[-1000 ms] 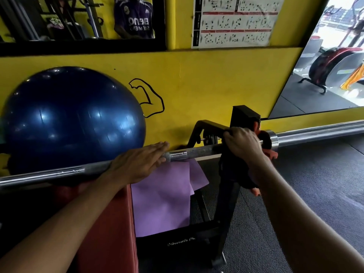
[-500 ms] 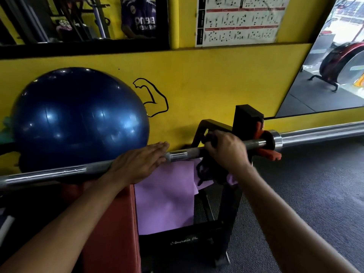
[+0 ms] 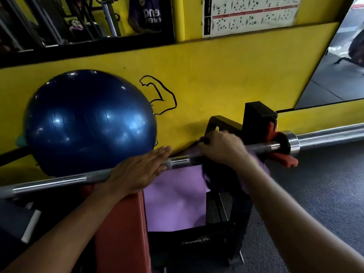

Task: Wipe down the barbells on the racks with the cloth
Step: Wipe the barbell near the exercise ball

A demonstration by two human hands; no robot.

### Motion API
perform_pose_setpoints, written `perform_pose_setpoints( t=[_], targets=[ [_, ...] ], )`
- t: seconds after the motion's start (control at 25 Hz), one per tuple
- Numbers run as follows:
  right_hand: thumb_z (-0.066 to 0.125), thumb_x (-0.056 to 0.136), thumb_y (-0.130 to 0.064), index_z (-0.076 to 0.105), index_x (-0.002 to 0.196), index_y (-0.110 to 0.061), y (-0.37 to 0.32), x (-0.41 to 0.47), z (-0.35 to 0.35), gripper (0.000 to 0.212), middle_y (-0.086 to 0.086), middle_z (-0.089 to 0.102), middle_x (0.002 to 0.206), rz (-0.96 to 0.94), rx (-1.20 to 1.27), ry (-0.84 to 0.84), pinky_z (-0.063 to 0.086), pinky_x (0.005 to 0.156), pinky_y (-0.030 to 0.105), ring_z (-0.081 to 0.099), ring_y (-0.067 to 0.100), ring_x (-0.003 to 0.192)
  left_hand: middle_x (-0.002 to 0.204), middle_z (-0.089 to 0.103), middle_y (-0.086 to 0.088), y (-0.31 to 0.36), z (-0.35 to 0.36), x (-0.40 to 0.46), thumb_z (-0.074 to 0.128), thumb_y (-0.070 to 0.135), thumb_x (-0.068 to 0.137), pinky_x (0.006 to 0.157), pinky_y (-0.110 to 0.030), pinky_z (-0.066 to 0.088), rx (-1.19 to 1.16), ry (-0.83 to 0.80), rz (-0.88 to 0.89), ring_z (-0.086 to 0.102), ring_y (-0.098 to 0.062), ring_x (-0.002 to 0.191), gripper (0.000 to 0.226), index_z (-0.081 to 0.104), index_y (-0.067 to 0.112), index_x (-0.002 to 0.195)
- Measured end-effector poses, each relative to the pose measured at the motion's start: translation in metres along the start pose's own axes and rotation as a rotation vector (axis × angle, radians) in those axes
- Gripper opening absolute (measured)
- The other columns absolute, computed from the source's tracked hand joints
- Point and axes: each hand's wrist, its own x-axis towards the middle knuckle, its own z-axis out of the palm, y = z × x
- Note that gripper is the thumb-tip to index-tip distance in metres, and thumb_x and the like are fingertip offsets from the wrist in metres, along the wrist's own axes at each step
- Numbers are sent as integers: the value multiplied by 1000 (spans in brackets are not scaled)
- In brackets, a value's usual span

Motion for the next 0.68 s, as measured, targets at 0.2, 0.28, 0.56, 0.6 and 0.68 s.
perform_pose_setpoints(
  t=[0.2,0.28,0.56,0.6,0.68],
  targets=[
    [46,91,-42,61,101,-17,-34,-39,41,30,2,62,94,-433,216,337,39,67,32,58,25,86,154,48,-3,11,2,-4,17,49,109,109,-26,37,168,167,2,43,-16,139,62,42,14,154],
    [51,90,-27,63,111,-13,1,-66,53,28,2,63,106,-517,449,366,46,83,33,59,24,100,152,51,-9,21,9,-7,21,44,111,119,-34,26,177,253,-58,47,-22,139,59,47,8,150],
    [52,95,-11,76,67,-27,104,-125,98,39,-10,67,66,466,1560,329,53,65,19,64,0,63,163,33,-9,52,38,-28,29,38,108,123,-50,23,158,410,-292,34,-26,149,57,37,6,155],
    [51,97,-6,76,80,-27,110,-132,96,37,-13,66,74,450,1742,104,53,68,15,62,-4,70,164,32,-9,53,39,-29,29,38,108,123,-50,23,161,399,-293,35,-27,149,57,36,7,155],
    [40,106,-1,64,109,-15,112,-140,92,27,-6,60,94,521,1999,-61,51,80,13,57,-5,85,163,33,-8,53,38,-29,30,37,107,122,-50,23,150,391,-296,36,-27,148,57,36,8,155]
  ],
)
